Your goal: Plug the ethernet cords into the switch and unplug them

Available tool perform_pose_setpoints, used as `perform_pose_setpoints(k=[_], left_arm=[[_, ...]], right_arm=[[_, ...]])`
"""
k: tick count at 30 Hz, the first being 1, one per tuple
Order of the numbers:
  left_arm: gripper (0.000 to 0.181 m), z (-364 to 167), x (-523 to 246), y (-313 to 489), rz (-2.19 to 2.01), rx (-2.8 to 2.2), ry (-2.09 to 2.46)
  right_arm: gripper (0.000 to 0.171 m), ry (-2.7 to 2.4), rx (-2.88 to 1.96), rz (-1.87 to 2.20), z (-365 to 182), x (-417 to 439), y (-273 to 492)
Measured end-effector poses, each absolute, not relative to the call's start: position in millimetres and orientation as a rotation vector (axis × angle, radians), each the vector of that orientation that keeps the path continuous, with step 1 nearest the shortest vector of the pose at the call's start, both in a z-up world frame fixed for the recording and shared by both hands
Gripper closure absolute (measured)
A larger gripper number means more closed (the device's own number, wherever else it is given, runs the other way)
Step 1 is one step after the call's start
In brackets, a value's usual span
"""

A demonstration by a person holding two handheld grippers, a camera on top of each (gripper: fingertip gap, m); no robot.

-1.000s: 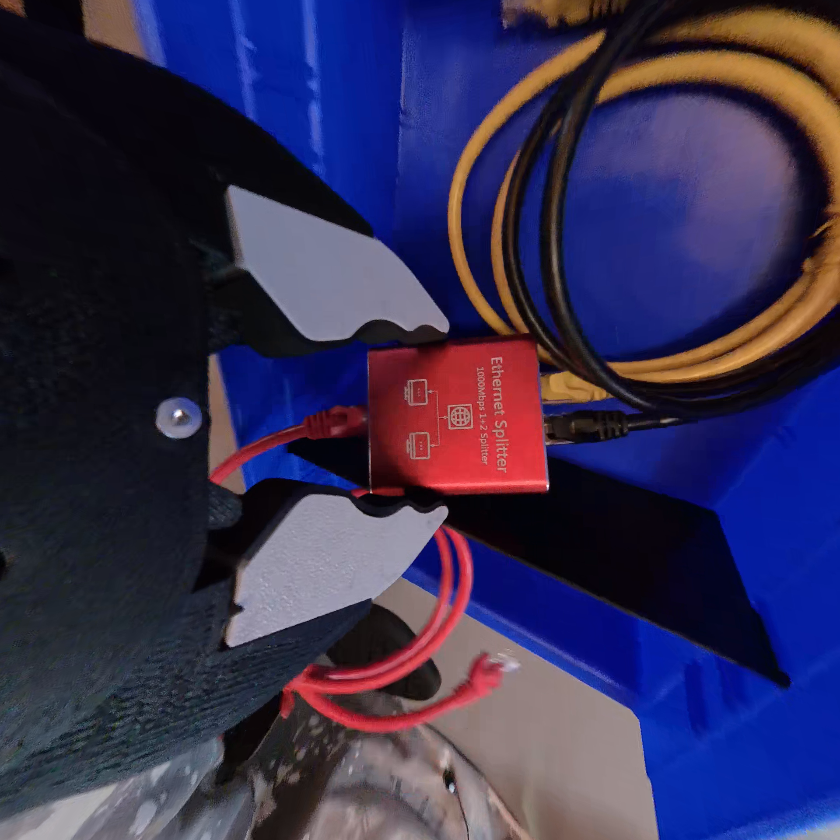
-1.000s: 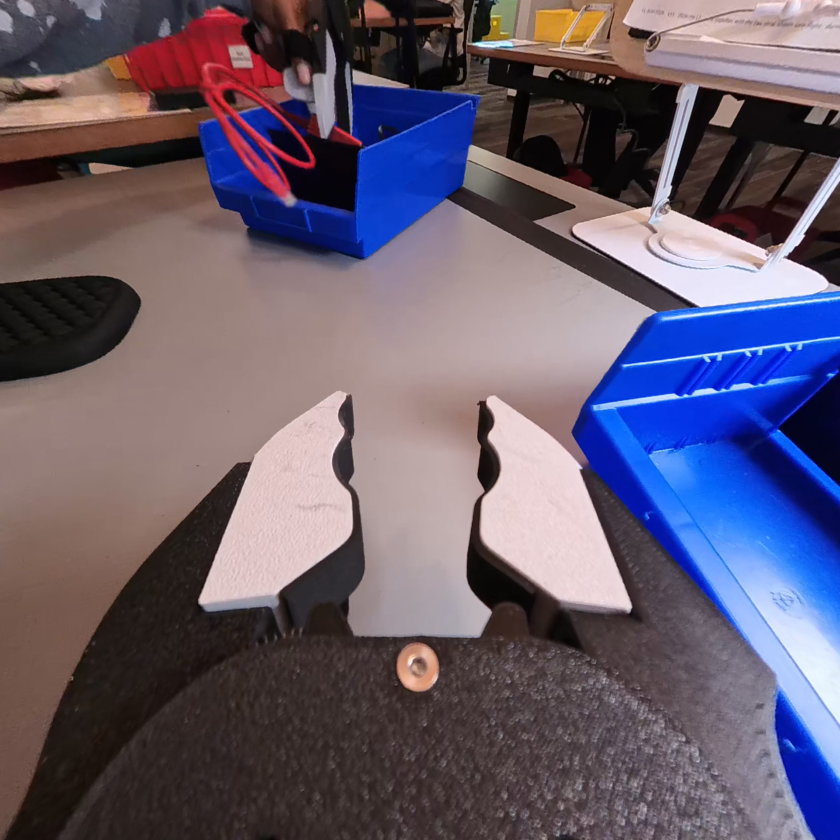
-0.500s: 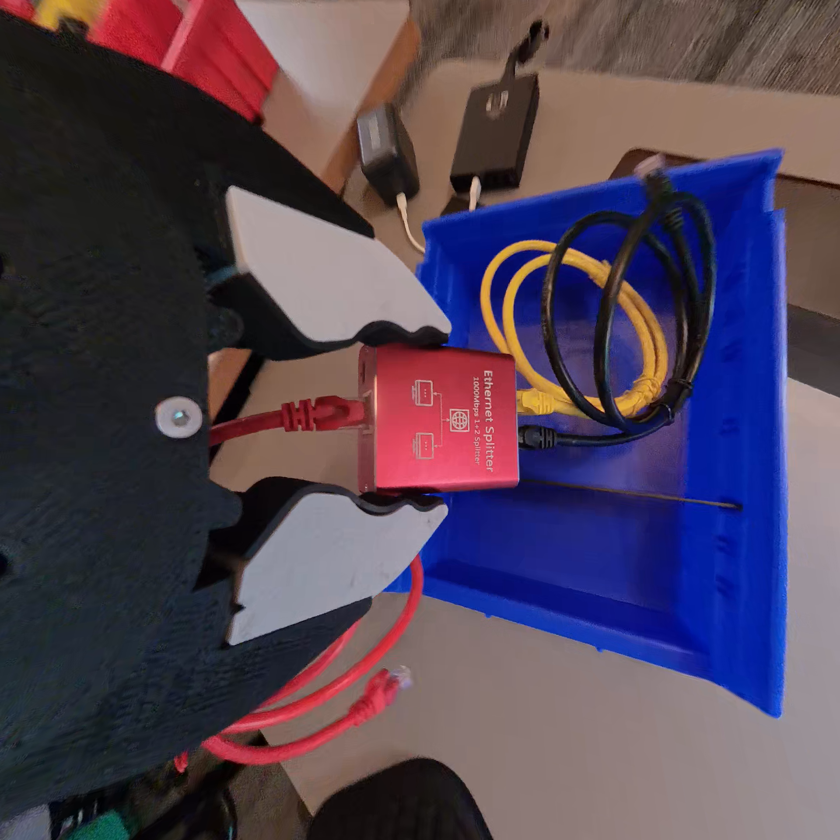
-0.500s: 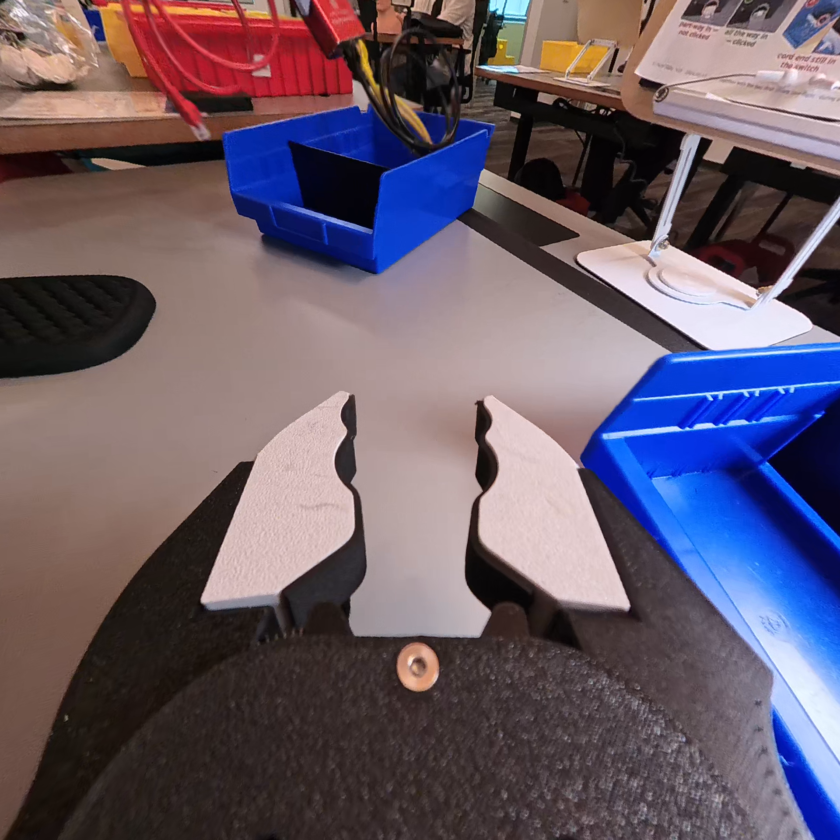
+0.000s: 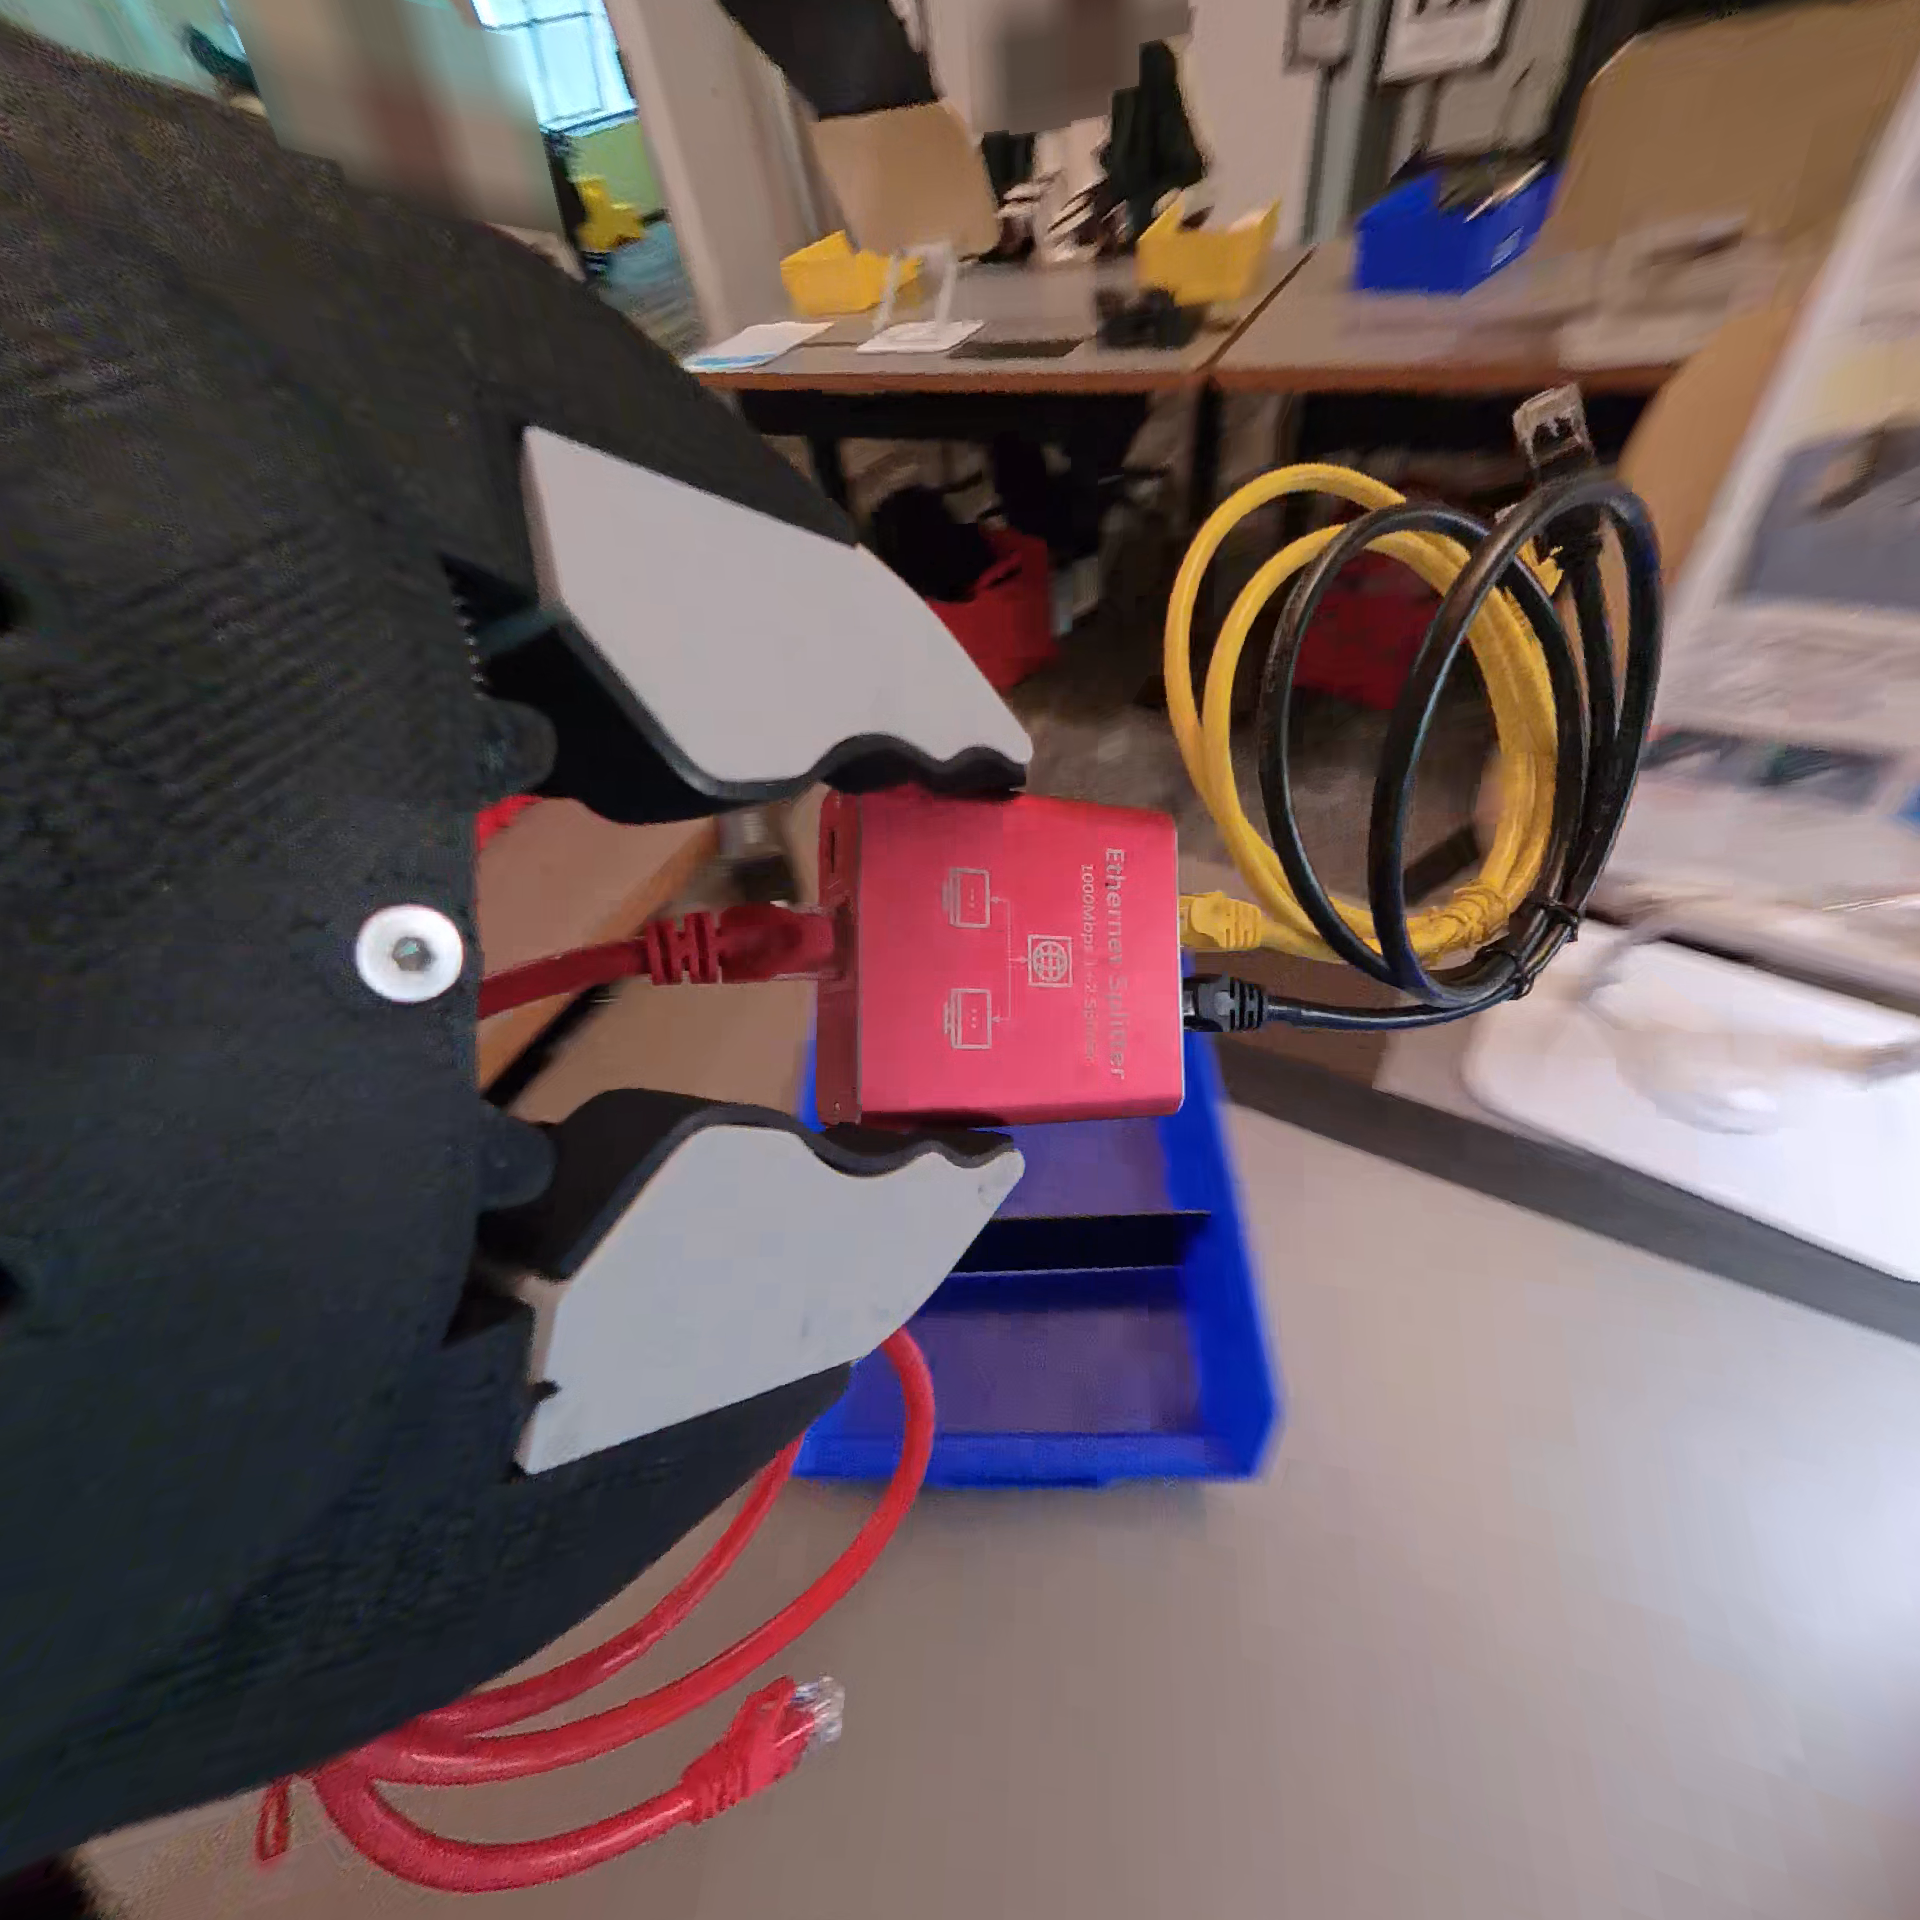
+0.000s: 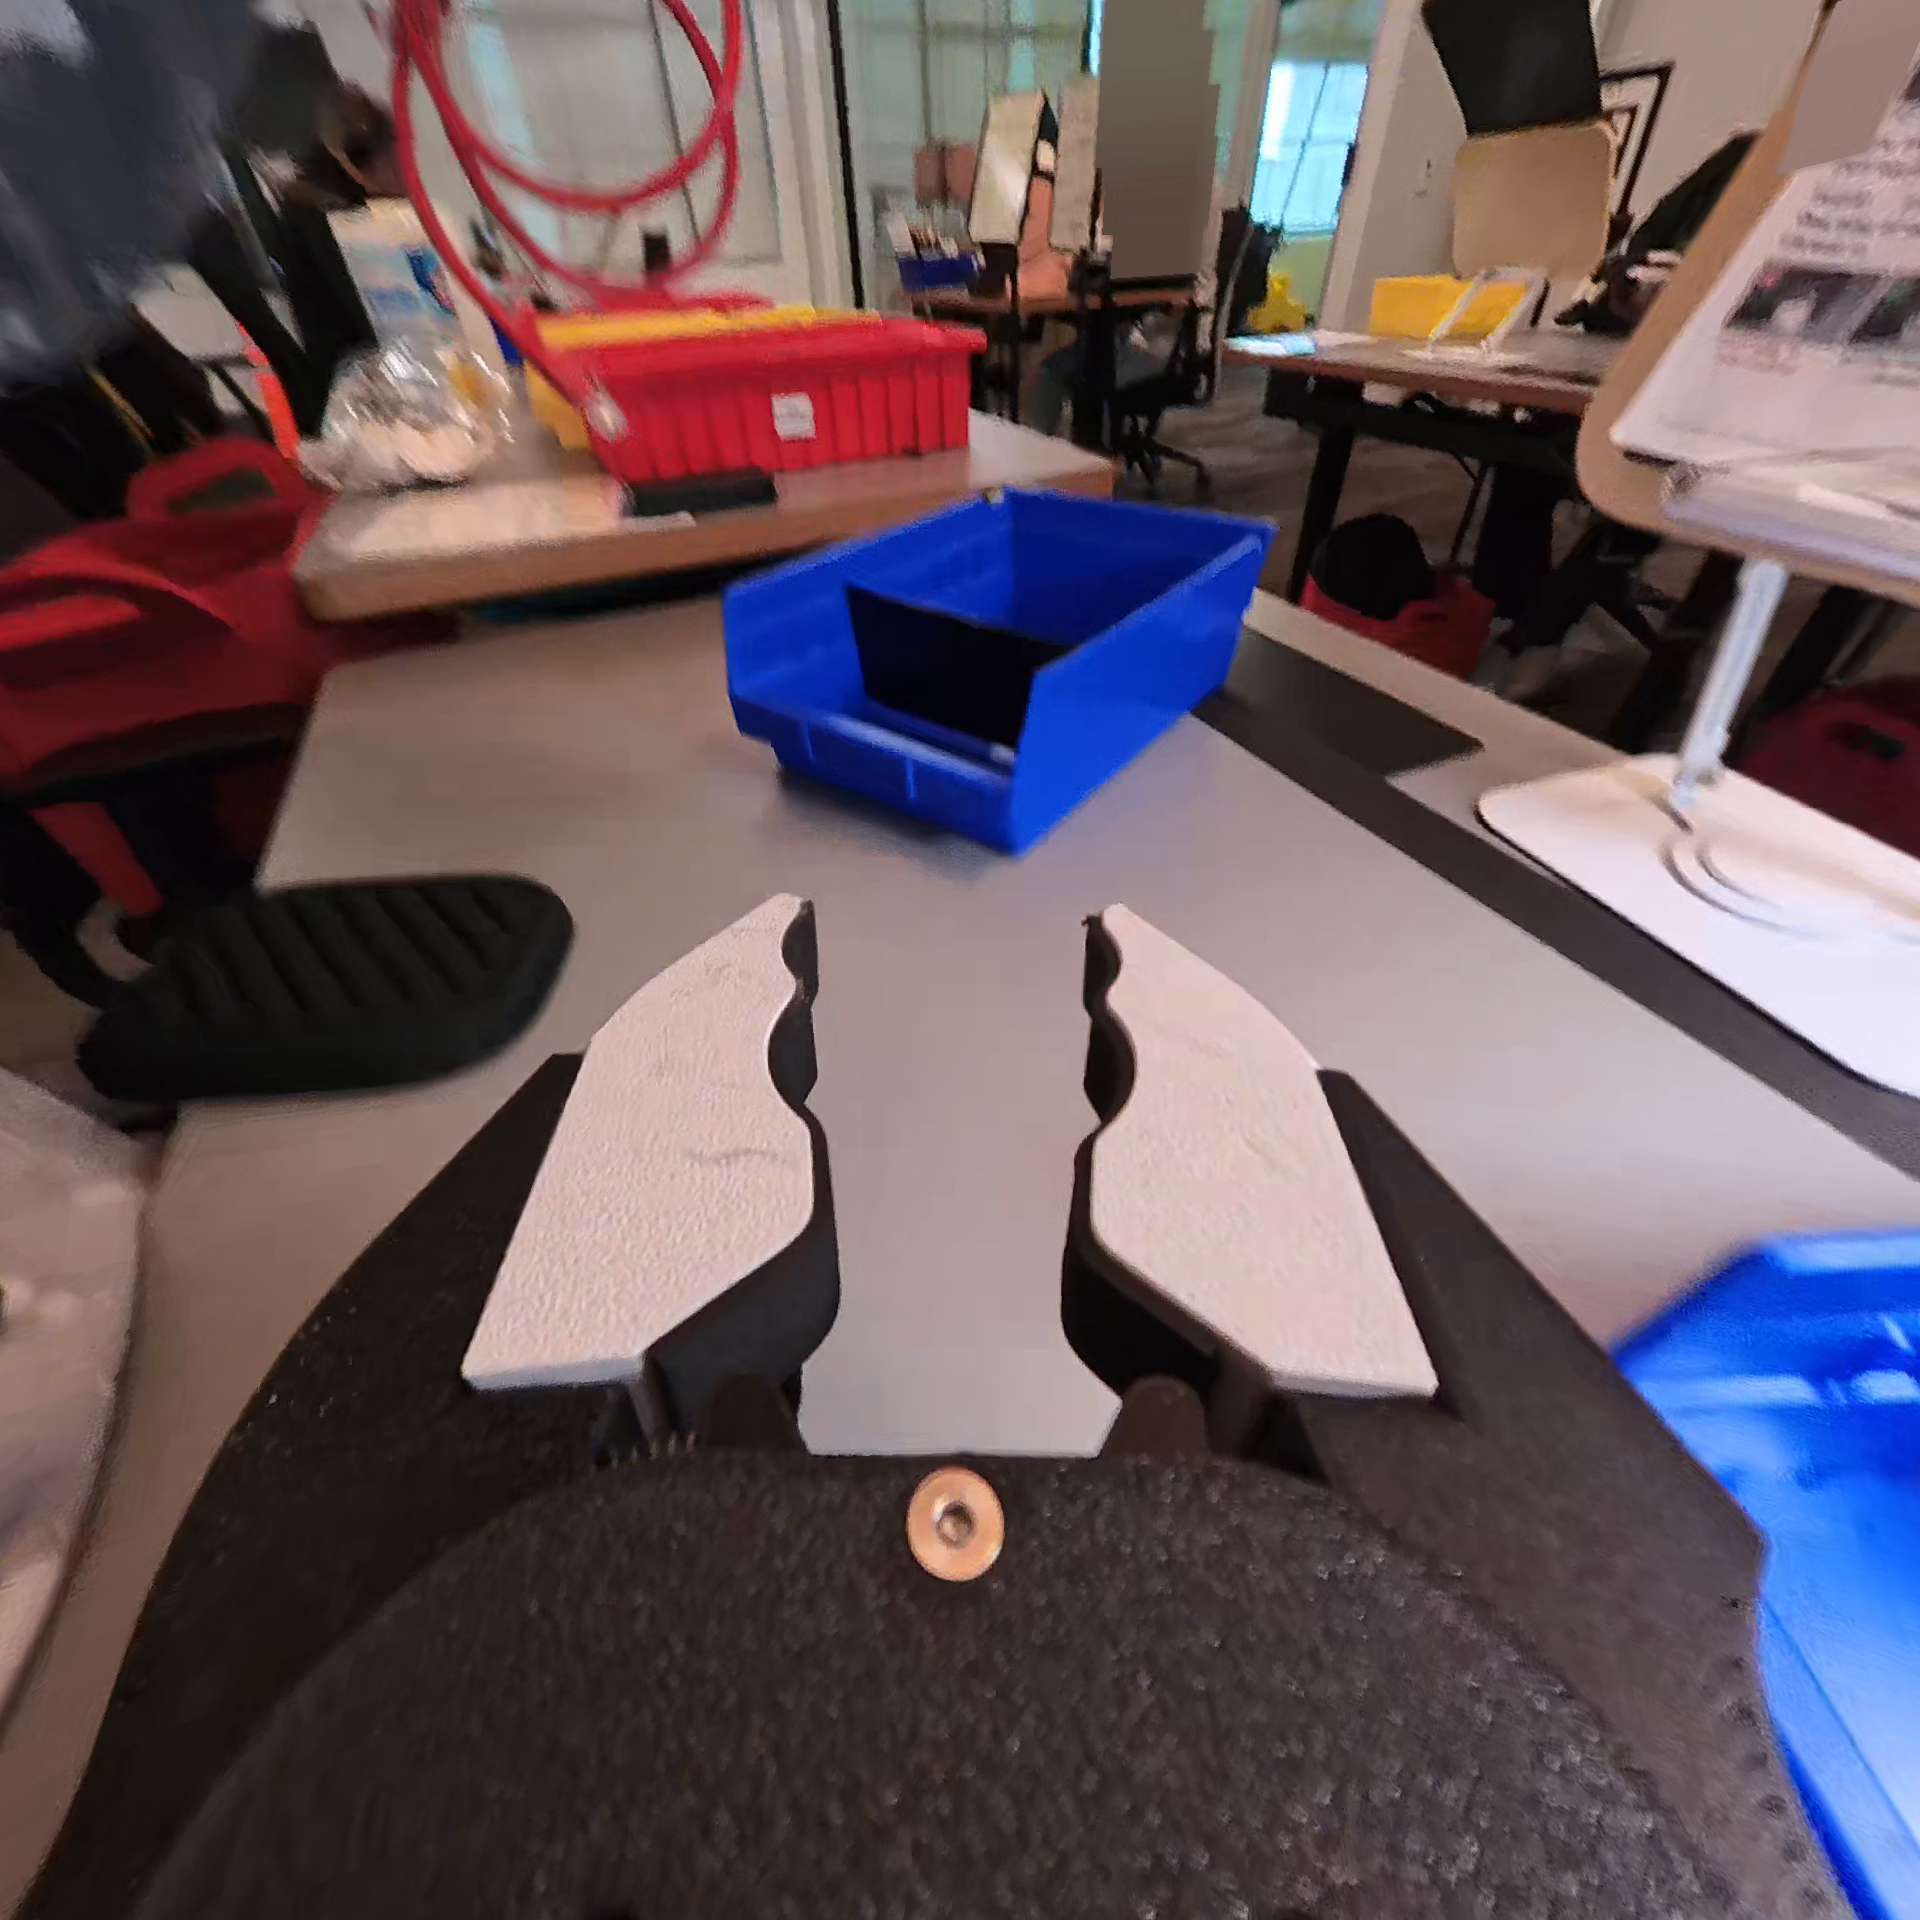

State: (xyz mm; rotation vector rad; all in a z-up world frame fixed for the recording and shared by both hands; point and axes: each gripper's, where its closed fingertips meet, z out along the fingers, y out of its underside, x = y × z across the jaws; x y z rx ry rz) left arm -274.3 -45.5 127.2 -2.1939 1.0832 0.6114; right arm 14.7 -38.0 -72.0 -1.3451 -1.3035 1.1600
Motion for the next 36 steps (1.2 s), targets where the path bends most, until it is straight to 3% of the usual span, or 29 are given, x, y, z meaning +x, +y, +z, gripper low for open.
perform_pose_setpoints(k=[1, 6, 12, 14, 16, 18, 23, 34, 36], left_arm=[[0.118, 137.2, -259.5, -45.1, 0.579, -2.121, 1.068], [0.118, 159.4, -177.2, -39.2, 0.444, -1.731, 0.965], [0.118, 130.2, -78.2, -36.6, 0.236, -1.39, 0.86], [0.118, 115.6, -51.8, -33.5, 0.211, -1.325, 0.846], [0.118, 97.3, -37.4, -22.8, 0.284, -1.3, 0.858], [0.118, 83.2, -29.6, -14.0, 0.369, -1.266, 0.85], [0.118, 58.7, -26.3, -0.5, 0.279, -1.297, 0.846], [0.126, 17.7, -10.0, -34.8, -0.862, -1.549, 0.889], [0.141, 22.7, 0.4, -45.1, -1.013, -1.475, 0.909]], right_arm=[[0.123, -1.281, -1.329, 1.206, -58.3, 6.6, -41.1], [0.123, -1.097, -1.227, 1.543, 25.6, -30.0, -56.6], [0.112, -0.829, -1.211, 1.733, 89.1, -43.6, -30.3], [0.109, -0.829, -1.219, 1.762, 88.9, -45.3, -23.9], [0.134, -0.815, -1.165, 1.818, 91.2, -37.0, -21.2], [0.142, -0.814, -1.192, 1.766, 82.1, -32.5, -9.9], [0.144, -0.915, -1.252, 1.71, 61.7, -29.6, 3.6], [0.145, -1.445, -1.194, 1.46, 39.8, -5.9, -34.0], [0.145, -1.522, -1.191, 1.422, 32.4, -6.8, -43.3]])
